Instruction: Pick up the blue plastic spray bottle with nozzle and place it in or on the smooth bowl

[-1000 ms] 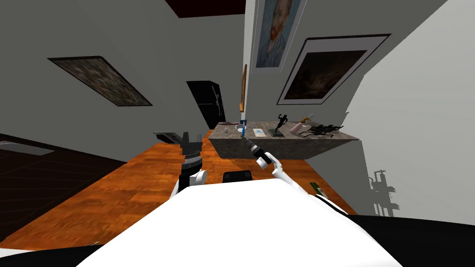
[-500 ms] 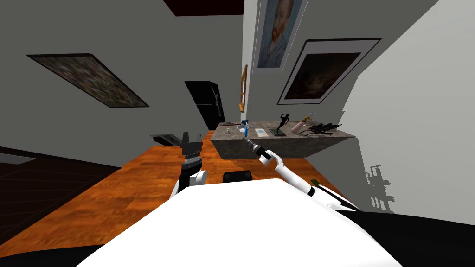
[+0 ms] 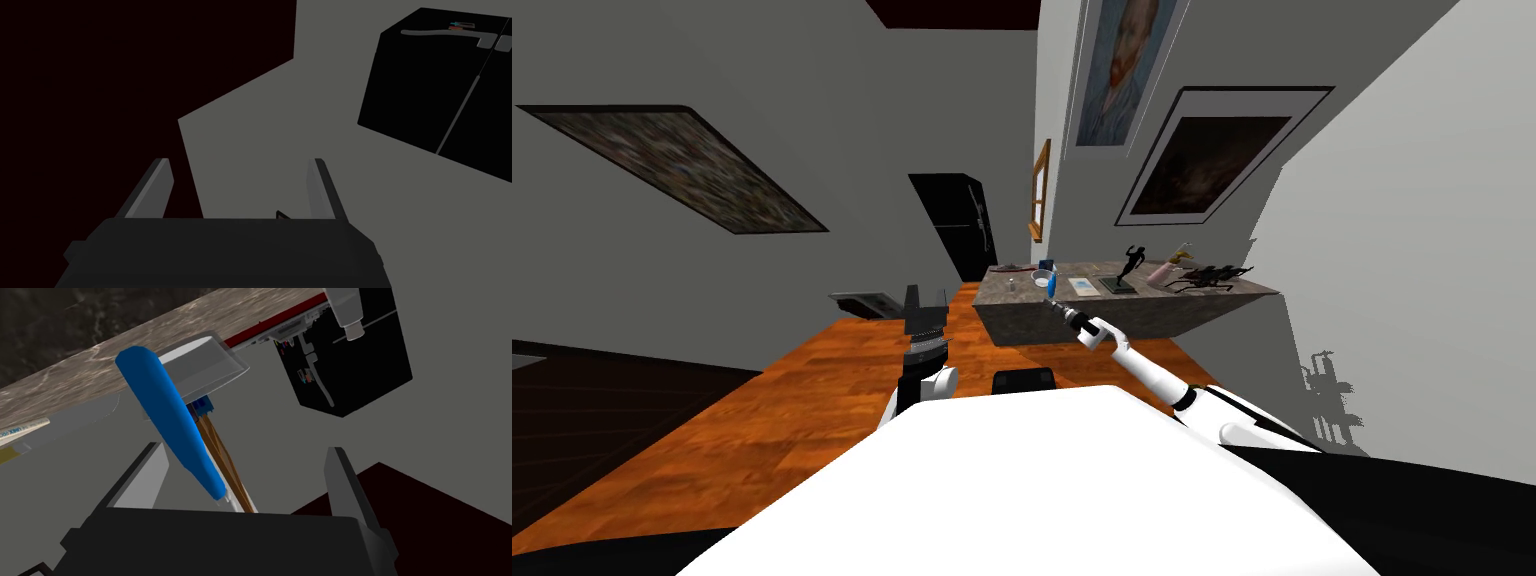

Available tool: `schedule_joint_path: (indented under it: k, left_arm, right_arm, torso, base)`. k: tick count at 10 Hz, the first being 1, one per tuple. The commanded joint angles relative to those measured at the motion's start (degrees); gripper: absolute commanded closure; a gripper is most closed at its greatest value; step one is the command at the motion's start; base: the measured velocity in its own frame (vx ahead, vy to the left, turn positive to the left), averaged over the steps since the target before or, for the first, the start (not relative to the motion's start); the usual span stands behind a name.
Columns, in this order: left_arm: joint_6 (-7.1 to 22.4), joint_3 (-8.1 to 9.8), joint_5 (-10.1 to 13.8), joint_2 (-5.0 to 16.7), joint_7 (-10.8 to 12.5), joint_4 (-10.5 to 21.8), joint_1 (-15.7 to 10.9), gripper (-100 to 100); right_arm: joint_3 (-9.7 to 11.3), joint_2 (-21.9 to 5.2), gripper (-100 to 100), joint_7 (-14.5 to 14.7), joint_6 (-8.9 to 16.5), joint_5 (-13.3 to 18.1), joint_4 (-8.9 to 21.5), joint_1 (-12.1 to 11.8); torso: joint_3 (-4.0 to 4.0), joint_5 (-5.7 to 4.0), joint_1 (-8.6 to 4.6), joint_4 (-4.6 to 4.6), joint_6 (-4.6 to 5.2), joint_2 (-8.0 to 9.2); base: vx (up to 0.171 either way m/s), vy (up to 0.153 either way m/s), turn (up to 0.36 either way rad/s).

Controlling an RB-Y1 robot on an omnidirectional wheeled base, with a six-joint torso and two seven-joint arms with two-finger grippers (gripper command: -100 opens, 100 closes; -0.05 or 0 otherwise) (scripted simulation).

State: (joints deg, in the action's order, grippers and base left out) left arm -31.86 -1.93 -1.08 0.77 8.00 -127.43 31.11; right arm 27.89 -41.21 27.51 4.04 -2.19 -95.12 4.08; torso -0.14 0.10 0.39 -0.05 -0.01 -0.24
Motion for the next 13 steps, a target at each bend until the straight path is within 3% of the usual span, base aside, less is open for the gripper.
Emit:
schedule_joint_path:
  k: [1,5,6,13]
  left_arm:
    - [0.0,0.0,0.0,0.0,0.0,0.0,0.0,0]
    - [0.0,-0.01,0.0,0.0,0.0,0.0,0.0,0]
    - [0.0,-0.01,0.0,0.0,0.0,0.0,0.0,0]
    - [0.0,0.0,0.0,0.0,0.0,0.0,0.0,0]
  right_arm:
    - [0.1,-1.6,-100,0.1,0.4,-0.6,1.0,1.0]
    - [-0.4,-7.9,-100,2.8,4.6,-1.5,6.7,5.1]
    - [-0.4,-7.9,-100,2.8,4.6,-1.5,6.7,5.1]
    - [-1.8,-15.6,-100,5.6,9.0,-2.7,13.0,9.7]
  torso:
    - [0.0,0.0,0.0,0.0,0.0,0.0]
    - [-0.08,0.06,0.23,-0.03,-0.01,-0.13]
    - [-0.05,0.06,0.28,-0.02,-0.01,-0.09]
    - [-0.02,0.0,-0.05,-0.01,-0.01,-0.03]
  base:
    - [0.02,0.08,-0.02]
    - [0.057,0.156,-0.031]
    - [0.045,0.132,-0.024]
    - [0.047,0.122,-0.011]
